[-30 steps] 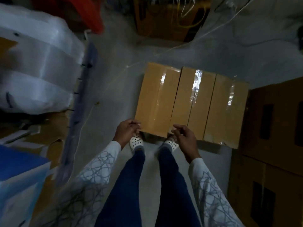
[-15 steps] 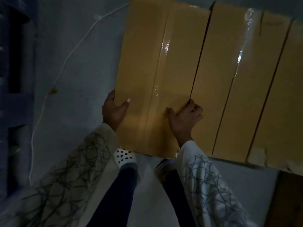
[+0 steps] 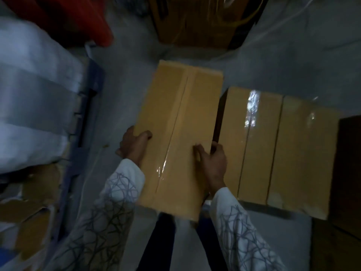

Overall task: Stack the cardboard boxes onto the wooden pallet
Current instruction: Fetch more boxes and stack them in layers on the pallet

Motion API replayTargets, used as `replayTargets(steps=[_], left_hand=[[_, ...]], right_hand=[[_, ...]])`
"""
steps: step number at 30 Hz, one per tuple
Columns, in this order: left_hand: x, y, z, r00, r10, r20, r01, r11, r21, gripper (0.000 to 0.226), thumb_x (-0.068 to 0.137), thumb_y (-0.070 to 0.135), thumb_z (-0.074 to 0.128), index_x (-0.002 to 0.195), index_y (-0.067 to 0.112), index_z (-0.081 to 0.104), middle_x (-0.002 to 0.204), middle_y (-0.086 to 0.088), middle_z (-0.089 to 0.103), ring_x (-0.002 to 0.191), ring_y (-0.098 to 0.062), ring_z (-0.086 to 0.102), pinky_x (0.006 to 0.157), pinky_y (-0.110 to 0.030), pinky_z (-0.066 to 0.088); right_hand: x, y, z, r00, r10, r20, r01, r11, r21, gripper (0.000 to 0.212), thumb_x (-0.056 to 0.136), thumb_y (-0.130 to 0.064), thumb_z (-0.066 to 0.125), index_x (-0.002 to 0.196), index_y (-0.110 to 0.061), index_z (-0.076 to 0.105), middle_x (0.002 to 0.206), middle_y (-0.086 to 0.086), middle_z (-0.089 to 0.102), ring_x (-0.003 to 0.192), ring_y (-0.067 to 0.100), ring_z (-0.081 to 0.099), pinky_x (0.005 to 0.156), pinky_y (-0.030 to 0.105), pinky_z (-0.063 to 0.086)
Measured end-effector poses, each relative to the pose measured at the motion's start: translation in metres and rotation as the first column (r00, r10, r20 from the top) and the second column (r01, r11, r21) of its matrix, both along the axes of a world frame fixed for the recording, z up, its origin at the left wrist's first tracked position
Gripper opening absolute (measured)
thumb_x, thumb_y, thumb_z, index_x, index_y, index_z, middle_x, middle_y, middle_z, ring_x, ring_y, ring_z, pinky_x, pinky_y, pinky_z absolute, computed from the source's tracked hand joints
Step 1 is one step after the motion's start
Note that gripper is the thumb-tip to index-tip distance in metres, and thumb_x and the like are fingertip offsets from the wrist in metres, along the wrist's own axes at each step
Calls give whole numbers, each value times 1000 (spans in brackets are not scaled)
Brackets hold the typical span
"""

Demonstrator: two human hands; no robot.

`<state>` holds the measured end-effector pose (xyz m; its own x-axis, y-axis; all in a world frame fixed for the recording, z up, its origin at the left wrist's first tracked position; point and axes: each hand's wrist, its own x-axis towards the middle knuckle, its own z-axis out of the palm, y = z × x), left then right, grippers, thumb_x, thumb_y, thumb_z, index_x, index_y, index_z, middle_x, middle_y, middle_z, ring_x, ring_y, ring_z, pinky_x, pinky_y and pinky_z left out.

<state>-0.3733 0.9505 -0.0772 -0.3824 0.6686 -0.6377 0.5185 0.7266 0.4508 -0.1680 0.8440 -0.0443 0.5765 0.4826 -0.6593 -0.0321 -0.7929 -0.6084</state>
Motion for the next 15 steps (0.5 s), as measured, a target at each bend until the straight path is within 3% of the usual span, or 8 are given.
replayTargets(steps=[2,4,6,8,11,13,15], left_hand=[[-7,14,95,995,-76,-64,80,995,65,72,54,65,63,122,42,59,126,9,66,115,-27,60,106,-52,42],[-13,22,203,980,-146,-133,162,979,120,70,60,66,59,125,38,59,132,5,64,122,-31,56,110,-53,35],[-18,27,301,953,-214,-215,247,958,144,71,68,67,55,133,38,56,141,-4,59,131,-37,48,113,-51,27],[-25,29,387,927,-250,-280,314,925,215,71,72,68,50,136,38,56,142,-11,56,136,-41,41,112,-50,22],[-26,27,488,898,-285,-336,408,826,388,60,76,62,50,126,32,65,134,-14,62,131,-37,45,110,-46,25],[-22,23,535,877,-312,-365,464,747,476,55,78,59,50,121,30,68,128,-11,66,126,-34,50,107,-44,28],[-18,22,573,848,-339,-407,521,673,525,58,77,61,47,119,28,70,123,-11,69,123,-33,53,111,-46,28]], right_hand=[[-3,-5,95,998,-15,-64,16,1000,21,46,90,-44,77,126,-17,66,112,-2,68,103,17,61,88,27,44],[-10,-17,186,988,-69,-136,77,995,57,33,87,-44,79,109,-22,70,97,-11,70,96,15,65,86,31,51],[-18,-34,266,960,-132,-246,167,977,129,35,81,-44,81,104,-19,75,96,-5,75,91,16,71,83,37,60],[-27,-51,336,919,-171,-355,259,941,217,38,84,-36,81,112,-12,74,99,5,75,77,14,71,67,31,60],[-40,-71,423,880,-176,-440,330,895,301,36,91,-26,77,116,-2,67,82,8,73,58,15,68,58,31,60],[-53,-85,467,876,-142,-461,326,879,348,31,95,-26,74,106,2,65,77,11,70,59,23,69,59,36,63],[-71,-98,500,875,-155,-459,355,850,389,29,96,-26,73,96,0,61,85,20,66,65,30,69,60,39,65]])
